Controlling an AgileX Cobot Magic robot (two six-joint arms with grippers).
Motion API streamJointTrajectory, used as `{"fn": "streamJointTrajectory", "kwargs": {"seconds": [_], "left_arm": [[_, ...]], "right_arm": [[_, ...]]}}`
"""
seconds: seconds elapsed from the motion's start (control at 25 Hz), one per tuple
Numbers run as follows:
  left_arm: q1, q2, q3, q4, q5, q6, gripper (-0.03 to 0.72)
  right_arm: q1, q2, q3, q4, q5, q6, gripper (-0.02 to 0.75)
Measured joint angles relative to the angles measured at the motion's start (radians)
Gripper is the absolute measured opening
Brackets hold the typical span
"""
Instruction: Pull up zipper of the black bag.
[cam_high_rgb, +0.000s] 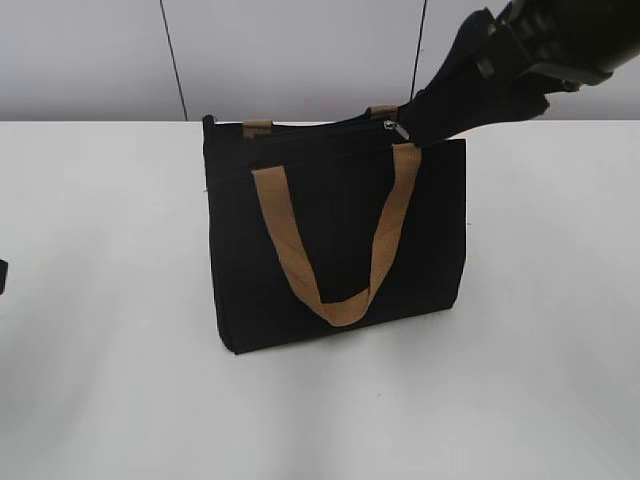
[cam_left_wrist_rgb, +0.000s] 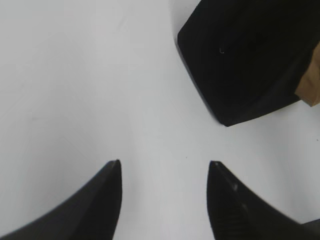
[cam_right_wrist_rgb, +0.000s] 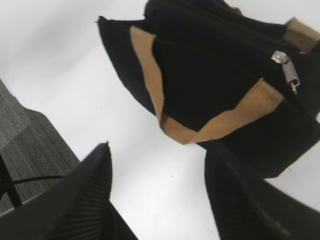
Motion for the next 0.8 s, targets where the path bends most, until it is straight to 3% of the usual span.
{"fn": "streamJointTrajectory", "kwargs": {"seconds": [0.16, 0.36, 0.8], "left_arm": [[0.0, -0.146, 0.0, 0.001, 0.073, 0.001, 0.411], [0.0, -0.273, 0.0, 0.004, 0.152, 0.001, 0.411], [0.0, -0.468, 0.0, 0.004, 0.288, 0.001, 0.411]], "right_arm": [[0.099, -0.062, 0.015, -0.124, 0.0, 0.147, 0.457], [0.181, -0.18, 0.159, -0.248, -0.037, 0.314, 0.457], [0.194, -0.643, 0.478, -0.292, -0.111, 0.431, 0.434]]}}
